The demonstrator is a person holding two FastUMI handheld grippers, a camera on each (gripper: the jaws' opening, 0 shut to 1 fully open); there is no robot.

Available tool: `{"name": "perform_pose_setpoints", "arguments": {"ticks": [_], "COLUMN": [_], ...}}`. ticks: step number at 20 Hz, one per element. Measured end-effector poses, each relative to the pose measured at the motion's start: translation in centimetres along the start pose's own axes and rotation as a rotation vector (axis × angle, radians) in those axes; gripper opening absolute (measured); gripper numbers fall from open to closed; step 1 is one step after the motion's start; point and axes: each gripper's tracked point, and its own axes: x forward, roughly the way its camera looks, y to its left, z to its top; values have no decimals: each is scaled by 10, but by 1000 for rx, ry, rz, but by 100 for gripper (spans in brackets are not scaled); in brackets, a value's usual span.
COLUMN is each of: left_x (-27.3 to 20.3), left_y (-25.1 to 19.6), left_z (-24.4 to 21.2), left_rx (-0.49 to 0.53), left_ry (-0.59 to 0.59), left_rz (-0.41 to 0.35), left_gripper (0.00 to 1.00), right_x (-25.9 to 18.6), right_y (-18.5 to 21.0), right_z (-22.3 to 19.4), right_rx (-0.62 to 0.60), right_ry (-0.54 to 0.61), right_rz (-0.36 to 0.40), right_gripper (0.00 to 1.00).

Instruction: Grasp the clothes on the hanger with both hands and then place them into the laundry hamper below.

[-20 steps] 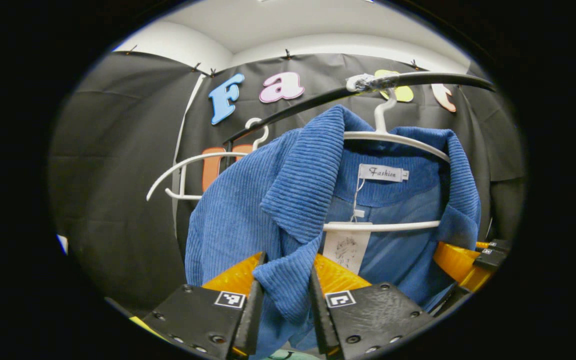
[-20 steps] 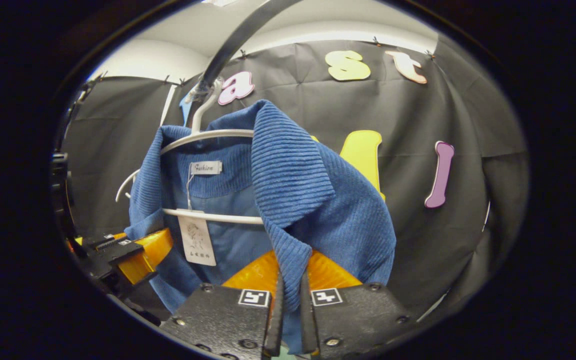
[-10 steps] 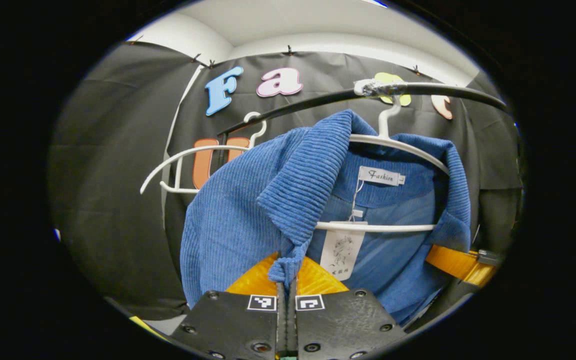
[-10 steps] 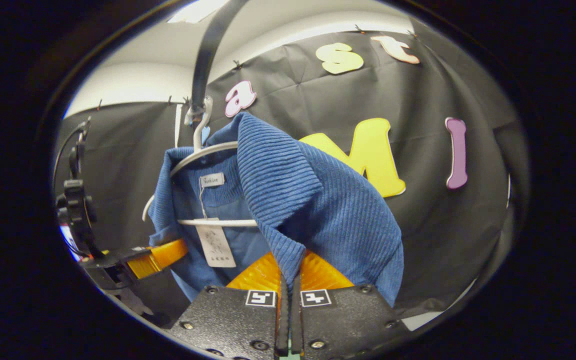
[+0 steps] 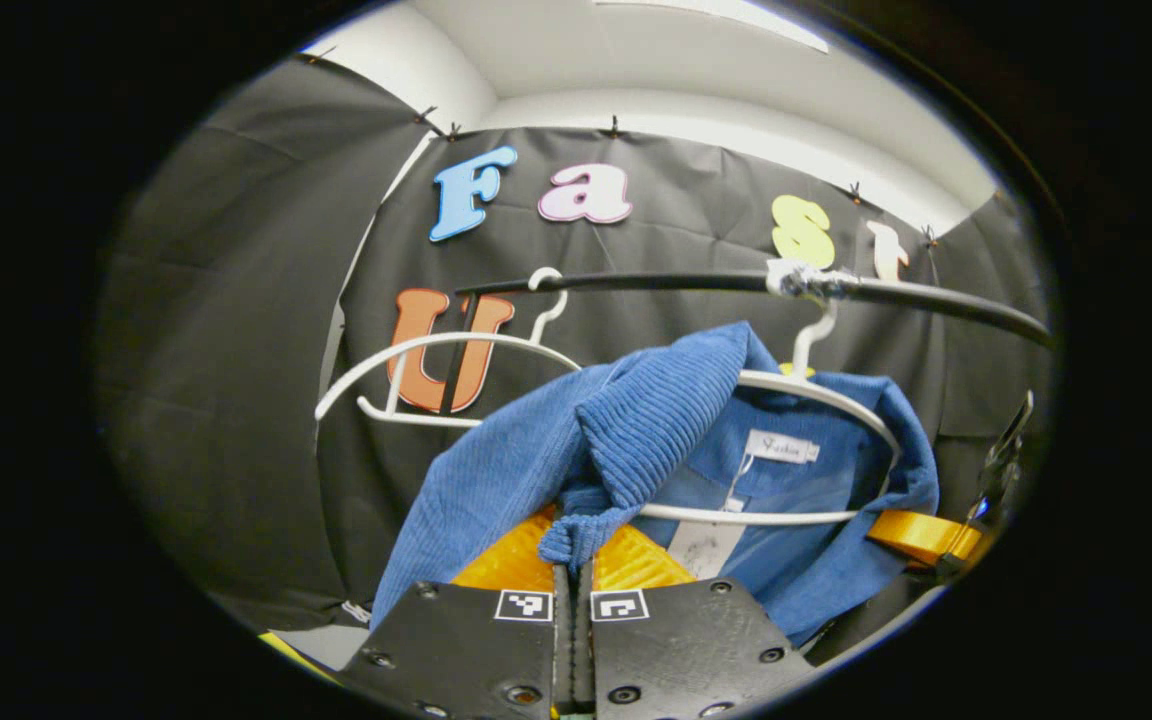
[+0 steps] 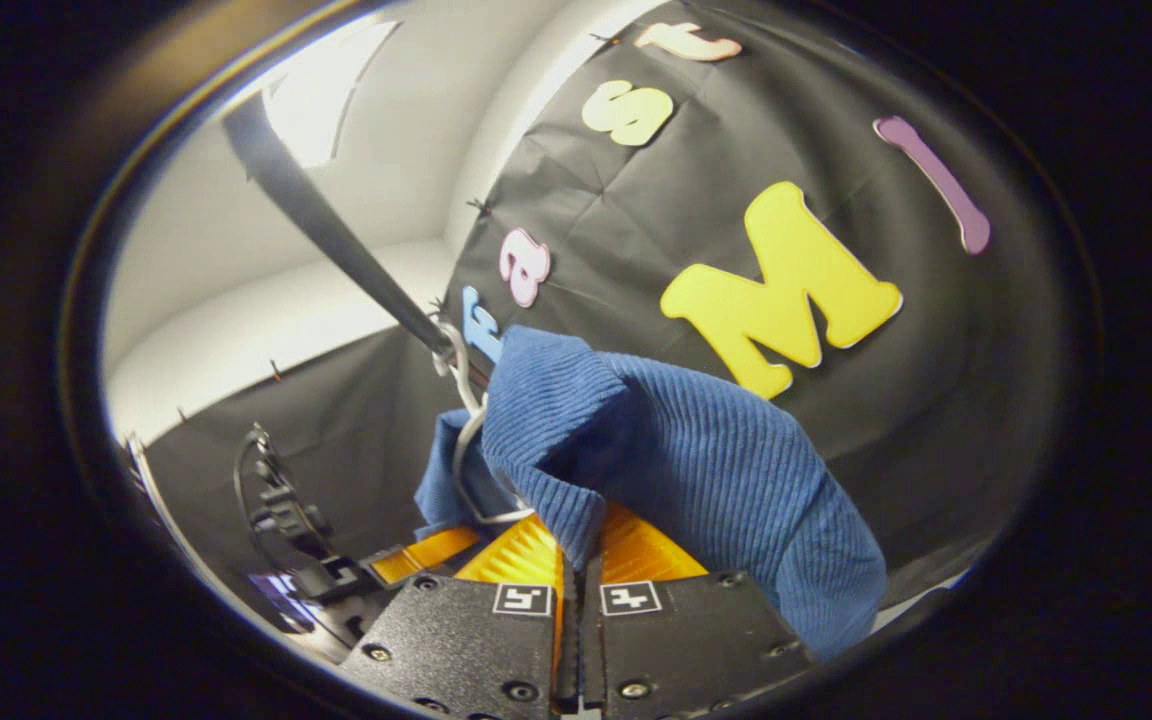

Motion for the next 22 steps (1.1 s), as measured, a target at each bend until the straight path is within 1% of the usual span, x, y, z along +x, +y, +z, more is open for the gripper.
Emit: {"name": "perform_pose_setpoints", "arguments": {"ticks": [1, 2, 3, 5, 8, 9, 10, 11, 13, 16, 17, 18, 19, 20, 21, 22], "left_x": [2, 3, 5, 9, 17, 20, 22, 26, 32, 42, 42, 43, 46, 49, 52, 54], "left_y": [4, 8, 12, 19, 23, 25, 27, 27, 29, 36, 37, 37, 38, 39, 39, 36], "left_z": [10, 19, 29, 45, 66, 70, 73, 77, 76, 67, 66, 64, 62, 56, 52, 48], "left_rx": [-16, -30, -42, -62, -93, -95, -96, -99, -133, -188, -207, -226, -242, -248, -250, -253], "left_ry": [-16, -29, -41, -65, -89, -92, -95, -94, -73, -22, -10, 1, 5, 27, 45, 56], "left_rz": [-5, -10, -13, -16, -38, -48, -59, -73, -102, -137, -150, -170, -183, -190, -200, -217], "left_gripper": [4, 0, 4, 4, 4, 2, 0, 4, 4, 4, 0, 0, 4, 4, 0, 4], "right_x": [-1, -5, -8, -10, -10, -11, -12, -13, -12, -16, -17, -17, -16, -16, -16, -18], "right_y": [4, 5, 8, 16, 12, 12, 11, 6, -8, -33, -40, -47, -52, -54, -60, -67], "right_z": [5, 13, 20, 37, 65, 74, 81, 89, 100, 109, 110, 109, 108, 107, 110, 113], "right_rx": [28, 48, 70, 127, 143, 158, 173, 183, 213, 291, 301, 302, 301, 298, 295, 303], "right_ry": [-9, -25, -38, -76, -132, -151, -170, -191, -212, -240, -241, -244, -238, -232, -236, -243], "right_rz": [33, 57, 78, 125, 141, 153, 153, 149, 129, 102, 94, 81, 76, 72, 69, 67], "right_gripper": [5, 4, 5, 5, 4, 4, 4, 4, 4, 4, 4, 4, 4, 4, 4, 5]}}
